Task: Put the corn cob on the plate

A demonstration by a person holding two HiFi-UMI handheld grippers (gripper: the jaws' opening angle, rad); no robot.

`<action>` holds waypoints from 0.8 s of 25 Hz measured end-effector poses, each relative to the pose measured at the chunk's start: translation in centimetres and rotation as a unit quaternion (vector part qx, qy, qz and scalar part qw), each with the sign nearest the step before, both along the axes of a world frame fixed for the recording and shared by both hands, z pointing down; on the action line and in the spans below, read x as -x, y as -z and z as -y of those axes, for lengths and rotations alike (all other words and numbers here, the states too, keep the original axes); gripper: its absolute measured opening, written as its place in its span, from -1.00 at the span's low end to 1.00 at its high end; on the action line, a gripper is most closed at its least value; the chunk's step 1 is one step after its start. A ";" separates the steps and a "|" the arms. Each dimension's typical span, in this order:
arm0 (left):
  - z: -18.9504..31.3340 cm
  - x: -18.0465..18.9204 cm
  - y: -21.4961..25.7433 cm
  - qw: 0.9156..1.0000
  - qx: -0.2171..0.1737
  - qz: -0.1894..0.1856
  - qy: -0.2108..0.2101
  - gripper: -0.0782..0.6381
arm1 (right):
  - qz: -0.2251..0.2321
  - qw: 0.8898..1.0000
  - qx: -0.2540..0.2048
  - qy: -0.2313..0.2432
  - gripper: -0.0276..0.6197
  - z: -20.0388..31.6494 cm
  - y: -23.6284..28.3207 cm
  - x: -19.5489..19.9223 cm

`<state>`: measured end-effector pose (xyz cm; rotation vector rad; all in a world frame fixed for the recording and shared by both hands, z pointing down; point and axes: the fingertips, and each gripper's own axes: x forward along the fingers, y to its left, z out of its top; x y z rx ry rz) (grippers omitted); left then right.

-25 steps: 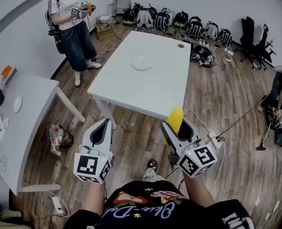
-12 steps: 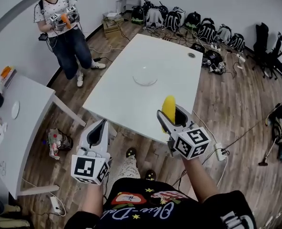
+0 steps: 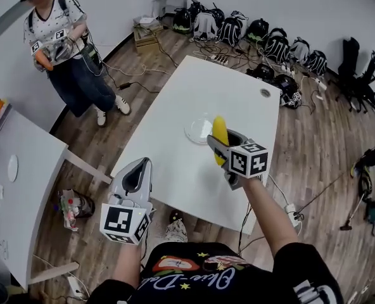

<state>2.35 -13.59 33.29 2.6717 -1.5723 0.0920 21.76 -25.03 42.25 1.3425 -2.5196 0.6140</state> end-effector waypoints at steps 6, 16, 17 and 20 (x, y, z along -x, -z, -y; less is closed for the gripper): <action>5.1 3.3 -2.8 0.999 0.034 -0.014 0.018 -0.79 | -0.106 0.992 0.068 0.020 -0.13 8.8 -6.2 1.1; 8.9 7.1 -5.9 0.996 0.072 -0.037 0.048 -0.79 | -0.229 0.960 0.142 0.073 -0.13 13.9 -13.2 2.7; 9.0 7.4 -5.9 0.995 0.073 -0.038 0.049 -0.79 | -0.239 0.957 0.147 0.078 -0.13 14.0 -13.7 2.8; 8.9 7.8 -5.5 0.995 0.073 -0.040 0.053 -0.79 | -0.258 0.950 0.152 0.084 -0.13 14.1 -14.7 2.9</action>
